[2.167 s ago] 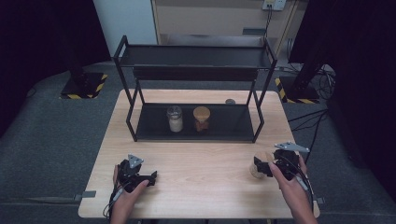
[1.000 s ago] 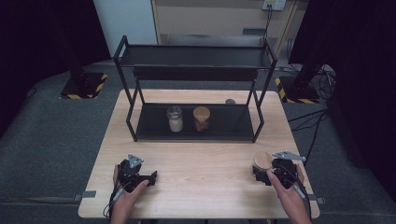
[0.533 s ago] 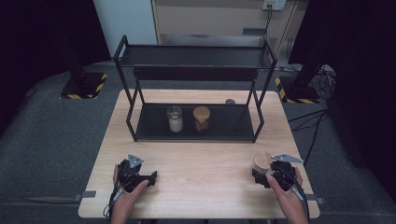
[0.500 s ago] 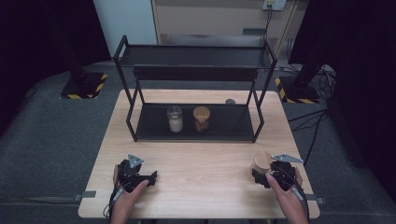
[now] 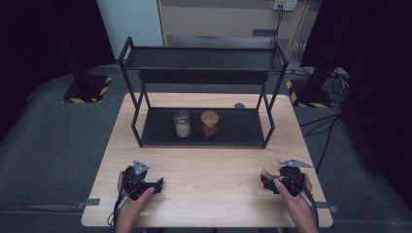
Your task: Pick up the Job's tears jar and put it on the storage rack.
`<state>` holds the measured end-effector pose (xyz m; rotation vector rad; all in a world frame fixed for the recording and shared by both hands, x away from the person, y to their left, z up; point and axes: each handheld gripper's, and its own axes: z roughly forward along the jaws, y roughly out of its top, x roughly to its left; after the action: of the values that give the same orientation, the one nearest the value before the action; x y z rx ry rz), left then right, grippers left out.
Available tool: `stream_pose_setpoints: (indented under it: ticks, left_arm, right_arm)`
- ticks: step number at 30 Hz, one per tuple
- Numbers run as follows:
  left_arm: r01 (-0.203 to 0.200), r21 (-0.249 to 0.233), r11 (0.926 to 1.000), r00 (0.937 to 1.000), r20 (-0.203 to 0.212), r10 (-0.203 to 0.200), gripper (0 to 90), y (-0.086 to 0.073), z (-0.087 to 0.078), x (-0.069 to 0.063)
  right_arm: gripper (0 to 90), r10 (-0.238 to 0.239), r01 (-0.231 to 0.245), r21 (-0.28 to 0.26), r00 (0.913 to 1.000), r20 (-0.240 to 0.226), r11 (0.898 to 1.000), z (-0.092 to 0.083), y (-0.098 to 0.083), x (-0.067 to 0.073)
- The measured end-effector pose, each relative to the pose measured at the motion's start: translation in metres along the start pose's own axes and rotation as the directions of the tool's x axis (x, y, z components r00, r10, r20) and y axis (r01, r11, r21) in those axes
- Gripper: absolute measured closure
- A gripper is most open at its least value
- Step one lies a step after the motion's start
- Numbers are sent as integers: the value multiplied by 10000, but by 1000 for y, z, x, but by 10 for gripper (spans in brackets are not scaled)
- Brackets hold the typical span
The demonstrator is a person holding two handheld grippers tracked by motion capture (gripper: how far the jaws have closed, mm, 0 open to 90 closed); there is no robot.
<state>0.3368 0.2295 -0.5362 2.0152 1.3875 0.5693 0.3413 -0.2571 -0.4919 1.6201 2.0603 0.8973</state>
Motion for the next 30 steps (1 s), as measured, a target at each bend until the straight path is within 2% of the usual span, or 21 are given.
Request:
stream_pose_setpoints:
  ticks: [12, 17, 23, 26, 30]
  left_arm:
    - [-1, 1, 10000, 10000, 1, 1, 0, 0, 0, 0]
    - [-3, 1, 10000, 10000, 1, 3, 0, 0, 0, 0]
    - [-1, -1, 10000, 10000, 1, 1, 0, 0, 0, 0]
    - [-1, -1, 10000, 10000, 1, 1, 0, 0, 0, 0]
    - [-1, 0, 10000, 10000, 1, 1, 0, 0, 0, 0]
  right_arm:
    - [49, -144, 144, -16, 9999, 82, 9999, 10, 6, 3]
    - [101, -211, 210, 52, 9996, 203, 9998, 14, 8, 4]
    - [220, -330, 324, 131, 9980, 537, 9994, 19, 9, 4]
    - [233, -154, 151, 56, 9982, 580, 9999, 20, 8, 3]
    - [247, -256, 265, -114, 9972, 696, 9996, 21, 8, 4]
